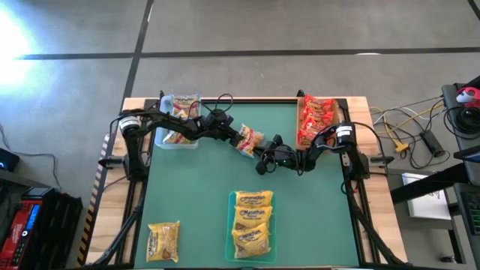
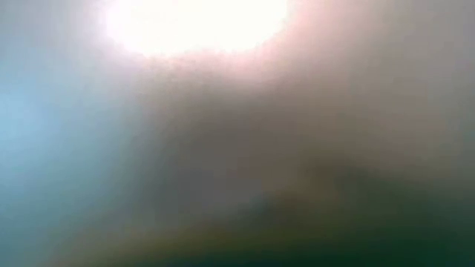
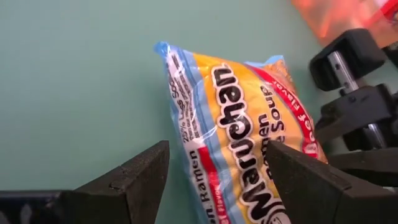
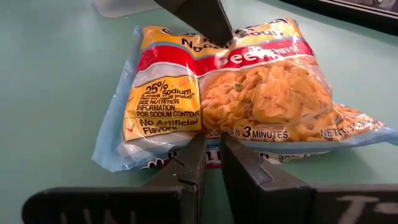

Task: Sort Maruchan noodles
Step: Put the blue noodle pack into the transparent bin

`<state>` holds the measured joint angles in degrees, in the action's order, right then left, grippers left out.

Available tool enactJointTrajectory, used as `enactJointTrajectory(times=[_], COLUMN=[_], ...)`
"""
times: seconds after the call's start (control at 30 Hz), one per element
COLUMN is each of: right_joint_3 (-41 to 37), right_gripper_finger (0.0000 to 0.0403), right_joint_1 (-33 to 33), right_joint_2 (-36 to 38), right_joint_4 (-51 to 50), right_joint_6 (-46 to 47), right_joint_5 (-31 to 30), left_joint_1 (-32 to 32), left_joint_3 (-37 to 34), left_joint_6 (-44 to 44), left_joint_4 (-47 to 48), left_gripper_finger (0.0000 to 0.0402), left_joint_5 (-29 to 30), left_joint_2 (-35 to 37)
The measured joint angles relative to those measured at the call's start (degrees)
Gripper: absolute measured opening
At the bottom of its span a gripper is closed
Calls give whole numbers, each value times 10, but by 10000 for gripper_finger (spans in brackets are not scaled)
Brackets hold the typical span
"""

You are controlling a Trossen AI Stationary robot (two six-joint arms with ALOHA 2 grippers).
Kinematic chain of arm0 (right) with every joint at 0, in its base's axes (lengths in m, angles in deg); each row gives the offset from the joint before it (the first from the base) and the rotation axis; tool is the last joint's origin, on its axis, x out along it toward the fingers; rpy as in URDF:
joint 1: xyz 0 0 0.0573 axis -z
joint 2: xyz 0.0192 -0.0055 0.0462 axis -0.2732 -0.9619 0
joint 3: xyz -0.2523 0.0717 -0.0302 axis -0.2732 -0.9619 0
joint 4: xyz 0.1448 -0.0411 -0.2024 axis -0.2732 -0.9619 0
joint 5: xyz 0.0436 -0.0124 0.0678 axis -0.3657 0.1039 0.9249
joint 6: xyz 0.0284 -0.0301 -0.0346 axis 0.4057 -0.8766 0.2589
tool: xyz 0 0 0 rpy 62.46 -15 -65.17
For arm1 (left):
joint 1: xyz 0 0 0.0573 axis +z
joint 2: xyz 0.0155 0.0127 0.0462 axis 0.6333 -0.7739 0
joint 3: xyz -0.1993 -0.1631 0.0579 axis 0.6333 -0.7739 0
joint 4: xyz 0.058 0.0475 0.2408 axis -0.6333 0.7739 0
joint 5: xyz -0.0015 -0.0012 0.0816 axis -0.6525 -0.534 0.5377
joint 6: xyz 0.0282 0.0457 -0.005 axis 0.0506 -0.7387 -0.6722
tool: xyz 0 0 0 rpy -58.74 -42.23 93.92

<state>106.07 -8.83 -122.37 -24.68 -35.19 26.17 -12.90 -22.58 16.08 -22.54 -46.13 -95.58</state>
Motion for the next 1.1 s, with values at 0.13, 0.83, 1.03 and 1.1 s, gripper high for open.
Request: enactJointTrajectory(times=[0.13, 0.83, 1.03, 1.1], right_joint_3=[0, 0, -5, -7], right_gripper_finger=[43, 43, 43, 43], right_joint_1=[0, 0, -1, -1], right_joint_2=[0, 4, 75, 110], right_joint_4=[2, -3, -116, -179], right_joint_6=[-12, -33, -37, -37], right_joint_5=[0, -1, -1, 0], left_joint_1=[1, -5, -5, -5], left_joint_3=[0, 0, 0, 0], left_joint_6=[29, 95, 98, 101], left_joint_4=[-54, -138, -136, -136], left_gripper_finger=[254, 234, 172, 148], left_joint_5=[-49, -144, -146, -147], left_joint_2=[-29, -43, -43, -42])
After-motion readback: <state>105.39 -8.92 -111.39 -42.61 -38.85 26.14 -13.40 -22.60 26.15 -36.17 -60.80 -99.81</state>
